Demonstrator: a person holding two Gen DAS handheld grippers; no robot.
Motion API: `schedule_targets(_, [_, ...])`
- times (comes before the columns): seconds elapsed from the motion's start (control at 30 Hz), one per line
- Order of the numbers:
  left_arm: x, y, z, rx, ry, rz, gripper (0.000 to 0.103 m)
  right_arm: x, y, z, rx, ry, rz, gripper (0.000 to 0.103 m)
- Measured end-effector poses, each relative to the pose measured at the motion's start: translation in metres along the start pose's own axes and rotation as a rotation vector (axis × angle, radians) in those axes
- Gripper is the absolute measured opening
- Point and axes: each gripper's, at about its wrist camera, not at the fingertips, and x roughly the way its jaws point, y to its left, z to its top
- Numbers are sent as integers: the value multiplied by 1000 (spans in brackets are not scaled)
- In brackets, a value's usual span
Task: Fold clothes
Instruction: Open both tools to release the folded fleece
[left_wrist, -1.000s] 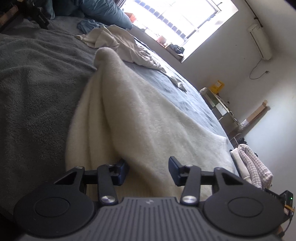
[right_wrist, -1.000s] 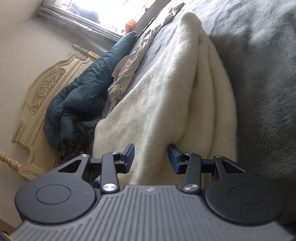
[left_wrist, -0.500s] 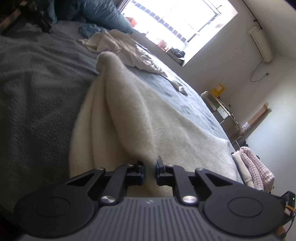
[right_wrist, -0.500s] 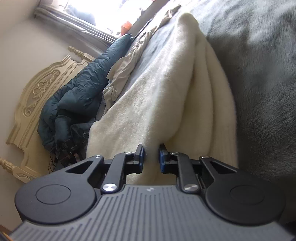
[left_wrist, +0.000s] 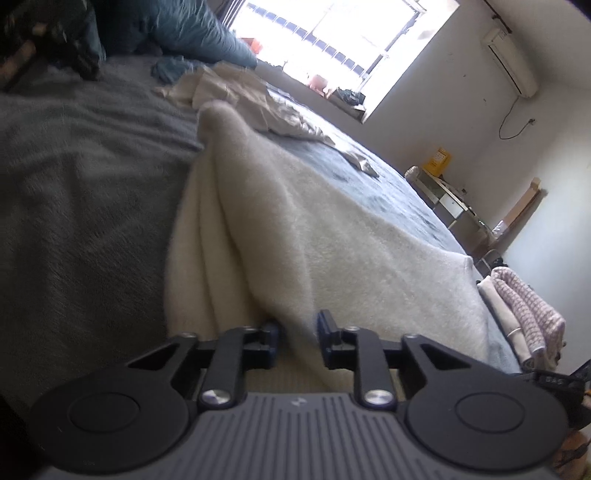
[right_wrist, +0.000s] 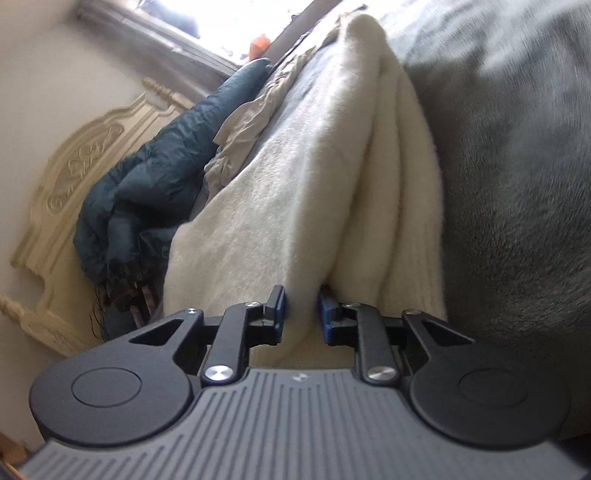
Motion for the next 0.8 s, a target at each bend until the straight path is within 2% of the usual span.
schedule_targets(0.1, [-18, -8, -1, 89, -47, 66, 47, -21, 12, -3, -130, -19, -51, 22])
schedule_targets(0.2, [-36, -21, 2, 181, -108, 131, 51, -42, 31, -7, -306, -97, -114, 22])
schedule_targets(0.27, [-42, -34, 8, 221, -160, 122, 55, -52, 47, -10, -431, -166, -138, 22])
schedule_targets(0.33, [-39, -47, 17, 258, -172, 91, 62, -55, 61, -10, -547, -227, -131, 22])
schedule_targets(0.4, [-30, -61, 25, 292, -173, 62, 64, -46, 74, -7, -630, -270, -137, 23])
schedule_targets(0.5, [-5, -77, 31, 315, -156, 55, 63, -18, 84, 3, -645, -286, -185, 23])
schedule_targets(0.57, [12, -82, 30, 324, -141, 57, 62, -4, 77, 11, -588, -273, -162, 23])
schedule_targets(0.63, [26, -82, 24, 343, -124, 108, 62, 7, 69, 13, -561, -268, -168, 23])
schedule_targets(0.73, [44, -70, 12, 351, -61, 177, 55, 26, 57, 5, -603, -232, -294, 20])
schedule_targets(0.8, [46, -64, 7, 360, -63, 168, 55, 31, 43, -5, -616, -218, -311, 18])
